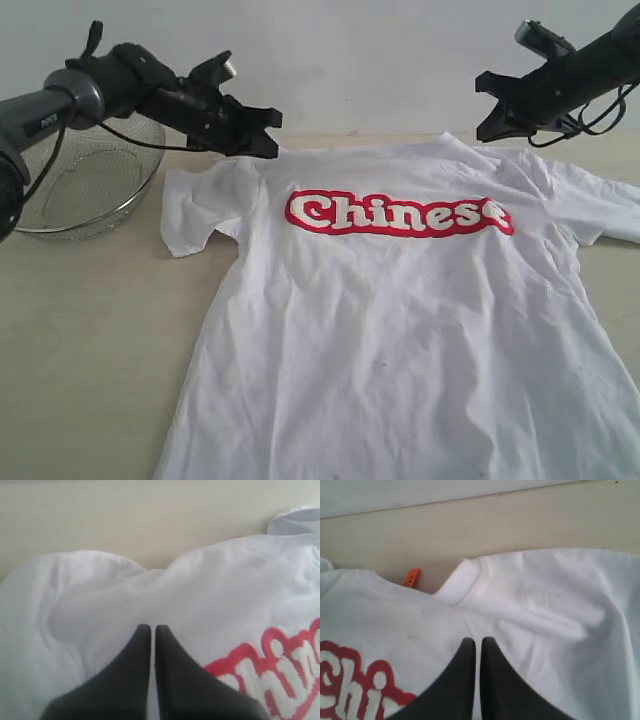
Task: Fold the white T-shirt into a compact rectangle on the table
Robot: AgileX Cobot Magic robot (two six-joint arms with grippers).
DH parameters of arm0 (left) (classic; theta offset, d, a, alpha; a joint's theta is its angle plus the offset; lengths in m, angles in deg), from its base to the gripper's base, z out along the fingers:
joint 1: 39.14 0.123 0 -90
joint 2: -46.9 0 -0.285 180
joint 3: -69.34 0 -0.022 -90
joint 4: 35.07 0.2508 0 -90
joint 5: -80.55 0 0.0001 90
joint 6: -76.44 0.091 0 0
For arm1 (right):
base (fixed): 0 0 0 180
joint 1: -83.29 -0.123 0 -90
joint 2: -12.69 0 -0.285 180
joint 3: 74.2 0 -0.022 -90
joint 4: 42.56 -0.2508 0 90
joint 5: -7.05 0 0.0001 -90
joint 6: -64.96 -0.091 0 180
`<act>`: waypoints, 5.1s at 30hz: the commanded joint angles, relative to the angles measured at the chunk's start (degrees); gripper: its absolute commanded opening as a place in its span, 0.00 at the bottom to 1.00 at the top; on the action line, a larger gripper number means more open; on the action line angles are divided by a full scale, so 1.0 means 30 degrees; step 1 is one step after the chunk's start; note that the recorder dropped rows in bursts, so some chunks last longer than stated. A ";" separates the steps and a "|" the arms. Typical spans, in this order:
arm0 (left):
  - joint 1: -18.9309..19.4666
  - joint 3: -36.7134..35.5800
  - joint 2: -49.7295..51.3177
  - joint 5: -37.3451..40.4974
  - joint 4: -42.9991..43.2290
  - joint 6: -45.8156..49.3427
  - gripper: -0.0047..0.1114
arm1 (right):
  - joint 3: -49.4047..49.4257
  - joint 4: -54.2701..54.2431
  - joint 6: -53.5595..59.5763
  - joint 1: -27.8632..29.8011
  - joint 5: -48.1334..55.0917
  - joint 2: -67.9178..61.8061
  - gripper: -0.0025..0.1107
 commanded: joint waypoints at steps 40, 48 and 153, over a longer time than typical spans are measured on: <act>0.0430 -2.0725 -1.4339 0.0862 -0.4219 0.4283 0.08 | 1.8908 -0.2777 0.3604 0.1681 -0.0898 1.4599 0.02; 0.0430 -2.6017 -1.9277 -0.2405 -0.4510 0.4772 0.08 | 1.9343 -0.2622 0.4691 0.1681 -0.0711 1.5879 0.02; 0.0430 -2.6974 -2.0900 -0.7498 -0.4394 0.5210 0.08 | 1.9343 -0.2349 1.1595 0.1681 -1.2405 1.5879 0.02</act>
